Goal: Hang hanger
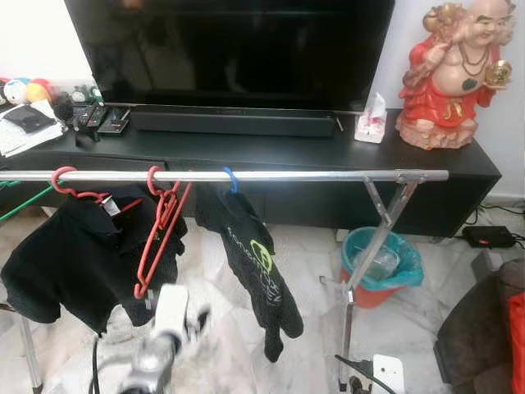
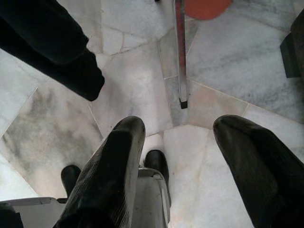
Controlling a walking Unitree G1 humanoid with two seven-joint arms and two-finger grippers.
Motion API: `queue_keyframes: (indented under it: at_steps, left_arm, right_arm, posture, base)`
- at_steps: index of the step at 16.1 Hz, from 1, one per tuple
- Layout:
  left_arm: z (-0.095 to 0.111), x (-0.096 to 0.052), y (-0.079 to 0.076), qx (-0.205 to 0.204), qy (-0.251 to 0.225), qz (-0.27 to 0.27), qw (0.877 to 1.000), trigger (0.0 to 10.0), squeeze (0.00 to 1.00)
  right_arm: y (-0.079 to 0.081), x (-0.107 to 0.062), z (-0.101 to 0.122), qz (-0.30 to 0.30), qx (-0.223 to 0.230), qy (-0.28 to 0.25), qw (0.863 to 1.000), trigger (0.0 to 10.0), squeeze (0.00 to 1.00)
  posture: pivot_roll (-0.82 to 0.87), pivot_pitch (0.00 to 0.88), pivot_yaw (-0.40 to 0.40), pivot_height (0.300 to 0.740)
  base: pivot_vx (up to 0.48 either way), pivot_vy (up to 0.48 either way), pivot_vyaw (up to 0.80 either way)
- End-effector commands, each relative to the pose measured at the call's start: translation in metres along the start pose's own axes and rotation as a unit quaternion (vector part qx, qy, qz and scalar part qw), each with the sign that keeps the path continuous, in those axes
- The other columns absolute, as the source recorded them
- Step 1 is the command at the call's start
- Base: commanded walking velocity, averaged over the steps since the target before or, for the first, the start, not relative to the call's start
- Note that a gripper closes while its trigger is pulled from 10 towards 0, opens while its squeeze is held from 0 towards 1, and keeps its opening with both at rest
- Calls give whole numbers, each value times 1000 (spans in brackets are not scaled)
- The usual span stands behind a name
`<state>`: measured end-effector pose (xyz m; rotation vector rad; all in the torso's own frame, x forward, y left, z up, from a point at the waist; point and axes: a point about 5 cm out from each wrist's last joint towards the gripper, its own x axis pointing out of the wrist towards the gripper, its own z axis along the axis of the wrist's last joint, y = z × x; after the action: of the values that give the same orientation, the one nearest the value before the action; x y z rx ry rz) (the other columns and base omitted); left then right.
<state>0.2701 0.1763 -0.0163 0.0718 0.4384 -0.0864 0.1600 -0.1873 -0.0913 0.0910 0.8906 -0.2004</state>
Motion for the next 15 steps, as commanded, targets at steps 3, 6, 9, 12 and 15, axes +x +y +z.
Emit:
queue_keyframes:
  at_steps: [3, 6, 9, 12, 15]
  left_arm:
    - [39, 5, 5, 0, -104, -23, 994, 10000, 0]
    - [65, 12, -9, 2, -139, -99, 985, 10000, 0]
    - [108, 19, -32, 16, -183, -190, 964, 10000, 0]
    - [135, 18, -44, 0, -208, -234, 950, 10000, 1000]
    - [151, 16, -49, -12, -208, -265, 942, 10000, 0]
  right_arm:
    - [-2, 0, -2, 1, -7, 5, 1000, 10000, 0]
    - [-3, 0, -1, 1, -10, 5, 1000, 10000, 0]
    - [-4, 0, -1, 0, -12, 5, 1000, 10000, 0]
    - [-5, 0, 0, 0, -13, 4, 1000, 10000, 0]
    - [-5, 0, 0, 1, -14, 5, 1000, 10000, 0]
  posture:
    - [-176, 0, 9, 740]
    - [-174, 0, 5, 740]
    - [-179, 0, -1, 740]
    - [-181, 0, -6, 740]
    - [-179, 0, -11, 740]
  base:
    - [0, 0, 0]
    - [0, 0, 0]
    - [0, 0, 0]
    - [0, 0, 0]
    - [0, 0, 0]
